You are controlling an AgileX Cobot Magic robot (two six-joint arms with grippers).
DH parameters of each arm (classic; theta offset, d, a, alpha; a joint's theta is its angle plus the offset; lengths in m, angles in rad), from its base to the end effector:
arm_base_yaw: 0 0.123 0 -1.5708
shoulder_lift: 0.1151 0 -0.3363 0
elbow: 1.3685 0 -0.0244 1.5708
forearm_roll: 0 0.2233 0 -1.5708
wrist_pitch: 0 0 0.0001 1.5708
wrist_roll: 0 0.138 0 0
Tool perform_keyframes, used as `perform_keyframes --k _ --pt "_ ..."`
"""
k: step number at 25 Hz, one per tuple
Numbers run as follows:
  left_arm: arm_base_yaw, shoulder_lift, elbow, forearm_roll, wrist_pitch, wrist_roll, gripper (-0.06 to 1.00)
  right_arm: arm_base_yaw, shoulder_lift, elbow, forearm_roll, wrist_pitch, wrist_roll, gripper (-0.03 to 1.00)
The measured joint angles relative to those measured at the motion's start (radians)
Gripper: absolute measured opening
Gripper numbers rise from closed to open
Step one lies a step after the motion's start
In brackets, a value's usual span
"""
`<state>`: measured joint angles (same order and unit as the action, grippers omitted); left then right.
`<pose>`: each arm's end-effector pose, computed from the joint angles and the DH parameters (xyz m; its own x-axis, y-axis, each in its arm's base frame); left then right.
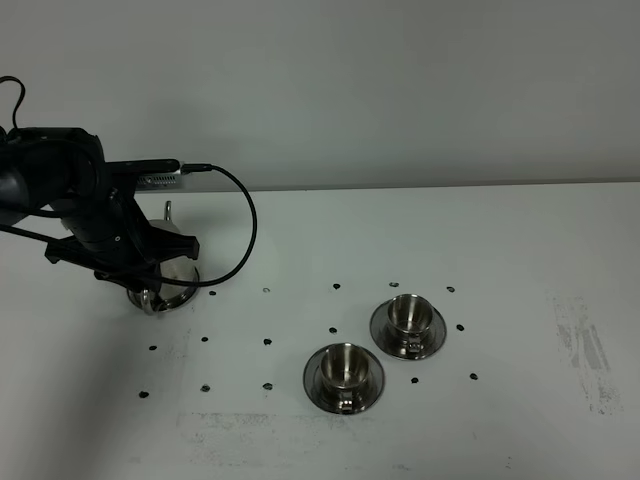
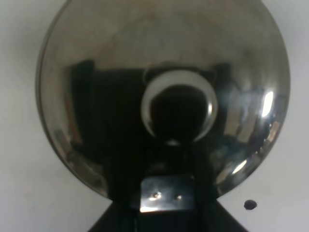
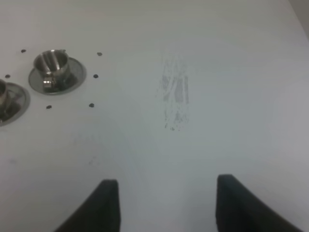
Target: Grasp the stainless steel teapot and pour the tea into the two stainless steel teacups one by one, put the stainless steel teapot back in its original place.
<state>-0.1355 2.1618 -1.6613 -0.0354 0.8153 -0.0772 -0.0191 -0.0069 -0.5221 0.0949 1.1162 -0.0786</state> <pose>0.4739 -0.0682 0.1816 -0.9430 0.0264 -0.3317 0.0483 0.9971 -0.0582 -0.0452 0.0126 0.2425 -0.4754 -0.0276 -0.8793 -0.0733 0.9973 0.0083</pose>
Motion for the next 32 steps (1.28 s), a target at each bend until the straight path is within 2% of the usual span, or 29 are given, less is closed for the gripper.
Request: perform_keyframes --k 13,16,25,30,32 --pt "-0.009 -0.098 0.001 0.012 0.055 0.065 0.23 0.000 0.000 0.000 0.000 0.000 0.000 0.44" --pt "-0.022 -0.136 0.001 0.016 0.067 0.107 0.23 0.000 0.000 0.000 0.000 0.000 0.000 0.44" --pt "-0.124 -0.176 0.001 0.008 0.144 0.402 0.23 0.000 0.000 0.000 0.000 0.000 0.000 0.44" --pt "-0.190 -0.192 0.001 0.007 0.154 0.573 0.23 0.000 0.000 0.000 0.000 0.000 0.000 0.44" --pt "-0.214 -0.201 0.001 0.003 0.154 0.612 0.23 0.000 0.000 0.000 0.000 0.000 0.000 0.44"
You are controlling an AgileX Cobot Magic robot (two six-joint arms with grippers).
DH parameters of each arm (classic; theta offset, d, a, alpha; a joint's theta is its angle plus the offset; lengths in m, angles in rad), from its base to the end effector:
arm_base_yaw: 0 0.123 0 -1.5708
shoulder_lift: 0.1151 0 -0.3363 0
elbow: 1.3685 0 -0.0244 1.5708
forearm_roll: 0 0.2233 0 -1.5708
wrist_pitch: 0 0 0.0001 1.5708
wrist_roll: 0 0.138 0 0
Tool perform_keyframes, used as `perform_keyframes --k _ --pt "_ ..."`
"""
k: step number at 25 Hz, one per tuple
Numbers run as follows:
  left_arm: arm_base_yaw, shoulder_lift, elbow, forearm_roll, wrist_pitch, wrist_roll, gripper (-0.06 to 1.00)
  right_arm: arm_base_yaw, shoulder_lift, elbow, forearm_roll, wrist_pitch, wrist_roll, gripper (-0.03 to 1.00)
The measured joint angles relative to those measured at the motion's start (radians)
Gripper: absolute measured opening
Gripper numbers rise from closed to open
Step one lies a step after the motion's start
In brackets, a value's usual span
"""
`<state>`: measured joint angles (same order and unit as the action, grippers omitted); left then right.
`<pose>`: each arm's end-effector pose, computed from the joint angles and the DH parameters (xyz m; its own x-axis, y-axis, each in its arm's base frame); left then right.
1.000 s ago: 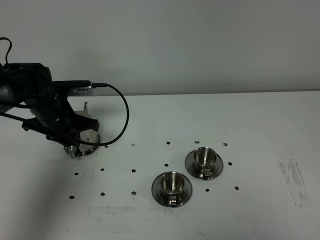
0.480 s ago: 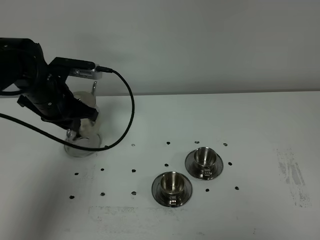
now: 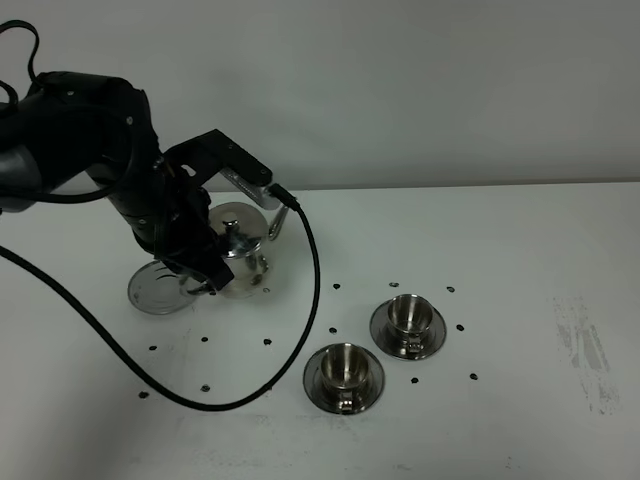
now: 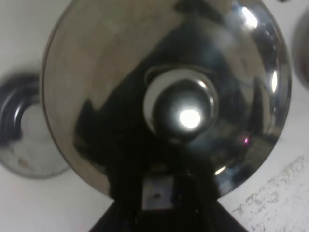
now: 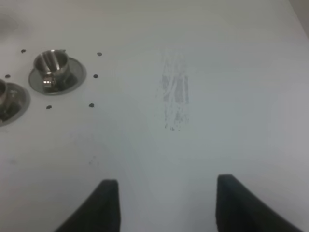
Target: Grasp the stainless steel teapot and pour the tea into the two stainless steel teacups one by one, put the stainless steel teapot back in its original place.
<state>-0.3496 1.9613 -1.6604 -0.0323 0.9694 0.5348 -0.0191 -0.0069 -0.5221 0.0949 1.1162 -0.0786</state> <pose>0.4106 -0.1536 0.2660 -0.5825 0.7378 -0.3411 0.7355 0.6571 0.1654 -0.0452 0.0126 0.2425 -0.4754 -0.0276 -0.8793 -0.0733 0.9973 0.0083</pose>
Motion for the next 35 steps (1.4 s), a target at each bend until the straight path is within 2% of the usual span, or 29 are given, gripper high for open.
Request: perform_keyframes --k 4,8,13,16,21,27,32,35 --pt "-0.028 -0.026 0.023 -0.018 -0.019 0.043 0.23 0.000 0.000 0.000 0.000 0.000 0.000 0.44" --pt "-0.037 -0.080 0.132 -0.023 -0.131 0.112 0.23 0.000 0.000 0.000 0.000 0.000 0.000 0.44" --pt "-0.038 -0.140 0.256 -0.023 -0.207 0.299 0.23 0.000 0.000 0.000 0.000 0.000 0.000 0.44" --pt "-0.038 -0.146 0.283 -0.023 -0.190 0.420 0.23 0.000 0.000 0.000 0.000 0.000 0.000 0.44" --pt "-0.037 -0.147 0.287 -0.021 -0.185 0.505 0.23 0.000 0.000 0.000 0.000 0.000 0.000 0.44" --pt "-0.026 -0.138 0.287 -0.013 -0.185 0.745 0.23 0.000 0.000 0.000 0.000 0.000 0.000 0.44" --pt "-0.026 -0.122 0.281 -0.015 -0.180 0.854 0.23 0.000 0.000 0.000 0.000 0.000 0.000 0.44" --pt "-0.026 -0.101 0.227 -0.014 -0.130 0.872 0.23 0.000 0.000 0.000 0.000 0.000 0.000 0.44"
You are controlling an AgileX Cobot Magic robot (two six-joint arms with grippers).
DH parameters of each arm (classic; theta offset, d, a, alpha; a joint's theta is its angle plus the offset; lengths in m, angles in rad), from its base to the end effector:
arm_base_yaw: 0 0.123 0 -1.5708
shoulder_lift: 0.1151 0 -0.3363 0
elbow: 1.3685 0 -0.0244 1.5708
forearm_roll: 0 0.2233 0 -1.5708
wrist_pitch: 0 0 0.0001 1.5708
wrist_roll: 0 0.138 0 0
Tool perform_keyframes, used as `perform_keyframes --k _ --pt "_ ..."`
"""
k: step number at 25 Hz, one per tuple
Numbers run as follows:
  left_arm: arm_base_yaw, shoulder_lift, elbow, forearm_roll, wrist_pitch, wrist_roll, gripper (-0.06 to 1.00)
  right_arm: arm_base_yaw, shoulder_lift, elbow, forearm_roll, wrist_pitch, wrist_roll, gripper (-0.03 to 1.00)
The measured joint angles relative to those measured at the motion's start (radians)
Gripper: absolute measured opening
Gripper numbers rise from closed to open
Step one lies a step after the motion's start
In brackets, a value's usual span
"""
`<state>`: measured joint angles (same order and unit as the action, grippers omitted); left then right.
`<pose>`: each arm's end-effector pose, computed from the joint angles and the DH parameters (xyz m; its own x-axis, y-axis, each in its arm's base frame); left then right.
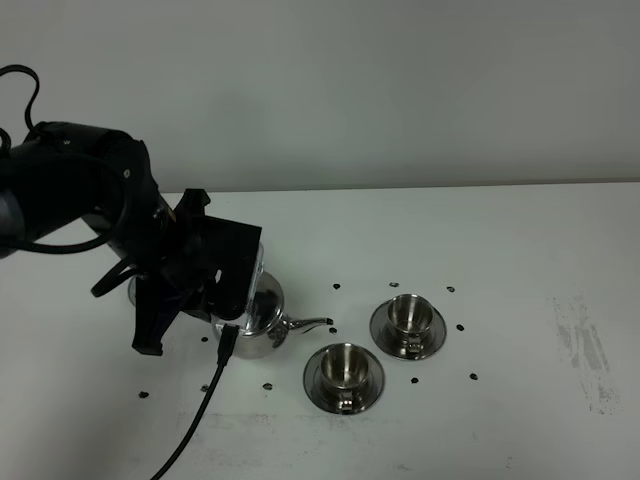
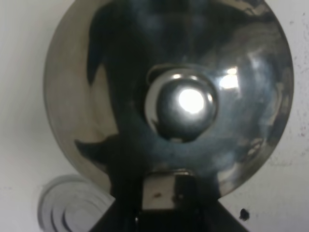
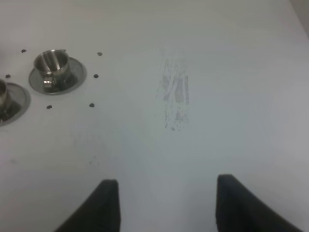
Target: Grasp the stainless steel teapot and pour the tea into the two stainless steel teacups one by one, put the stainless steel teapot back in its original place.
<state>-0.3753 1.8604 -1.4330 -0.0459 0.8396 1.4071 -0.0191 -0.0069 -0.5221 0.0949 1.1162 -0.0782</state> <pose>0.3738 -0.1523 0.2531 0.2052 0.9731 -0.1047 0.9169 -0.1538 0.3683 -0.0452 0.0126 0.2425 -0.4754 -0.0272 -0.8793 -0.0731 0.9973 0.0087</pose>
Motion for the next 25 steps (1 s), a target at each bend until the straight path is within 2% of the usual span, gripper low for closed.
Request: perform_keyframes --k 5,8,14,25 --pt "0.000 0.074 -0.161 0.011 0.145 0.002 0.23 0.000 0.000 0.000 0.000 0.000 0.000 0.44" --pt "0.000 0.108 -0.204 0.046 0.178 0.002 0.23 0.000 0.000 0.000 0.000 0.000 0.000 0.44" --pt "-0.007 0.148 -0.216 0.143 0.185 0.003 0.23 0.000 0.000 0.000 0.000 0.000 0.000 0.44" --pt "-0.079 0.182 -0.216 0.222 0.154 0.003 0.23 0.000 0.000 0.000 0.000 0.000 0.000 0.44"
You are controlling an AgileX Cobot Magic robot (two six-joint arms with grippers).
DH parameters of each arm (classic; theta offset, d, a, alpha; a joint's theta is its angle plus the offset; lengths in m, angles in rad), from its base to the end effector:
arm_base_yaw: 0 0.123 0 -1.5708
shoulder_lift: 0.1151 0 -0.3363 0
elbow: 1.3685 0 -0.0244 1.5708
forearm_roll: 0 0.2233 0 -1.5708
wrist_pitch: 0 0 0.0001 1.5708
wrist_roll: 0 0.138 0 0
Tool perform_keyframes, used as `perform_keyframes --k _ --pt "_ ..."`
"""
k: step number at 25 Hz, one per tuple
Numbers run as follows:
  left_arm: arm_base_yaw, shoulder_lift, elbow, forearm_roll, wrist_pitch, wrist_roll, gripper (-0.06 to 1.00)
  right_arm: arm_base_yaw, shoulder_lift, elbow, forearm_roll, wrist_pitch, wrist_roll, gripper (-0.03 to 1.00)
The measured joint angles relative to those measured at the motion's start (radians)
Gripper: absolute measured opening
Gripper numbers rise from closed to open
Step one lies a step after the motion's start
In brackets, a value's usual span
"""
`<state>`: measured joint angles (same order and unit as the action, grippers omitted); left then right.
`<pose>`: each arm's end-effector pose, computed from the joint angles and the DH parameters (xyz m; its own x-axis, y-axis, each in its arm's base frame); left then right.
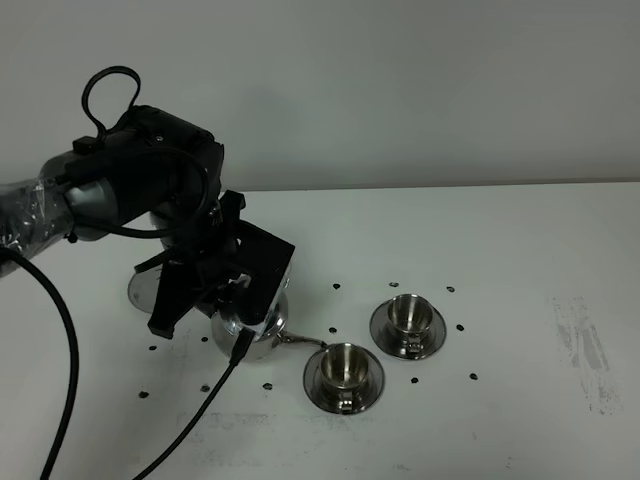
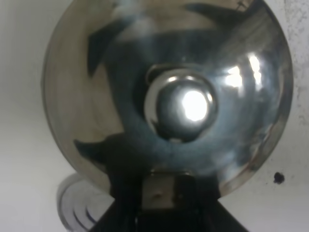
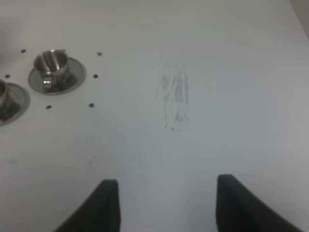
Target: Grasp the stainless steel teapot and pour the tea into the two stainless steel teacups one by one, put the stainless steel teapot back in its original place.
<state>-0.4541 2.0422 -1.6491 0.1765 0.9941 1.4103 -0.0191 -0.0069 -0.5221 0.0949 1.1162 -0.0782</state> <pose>0.4077 -0.1764 0.2278 0.3419 0.9315 0.1238 0.8877 -0.3634 0.2828 -0.0452 0.0126 0.2425 -0.4754 -0.0272 -0.8793 -0.0731 0.9973 0.0087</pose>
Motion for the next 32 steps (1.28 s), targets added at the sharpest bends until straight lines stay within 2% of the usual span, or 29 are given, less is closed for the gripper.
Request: perform_keyframes --k 13,32 --pt "-0.061 0.006 0.000 0.140 -0.042 0.000 0.23 0.000 0.000 0.000 0.000 0.000 0.000 0.44" --pt "-0.113 0.007 0.000 0.256 -0.076 -0.025 0.23 0.000 0.000 0.000 0.000 0.000 0.000 0.44"
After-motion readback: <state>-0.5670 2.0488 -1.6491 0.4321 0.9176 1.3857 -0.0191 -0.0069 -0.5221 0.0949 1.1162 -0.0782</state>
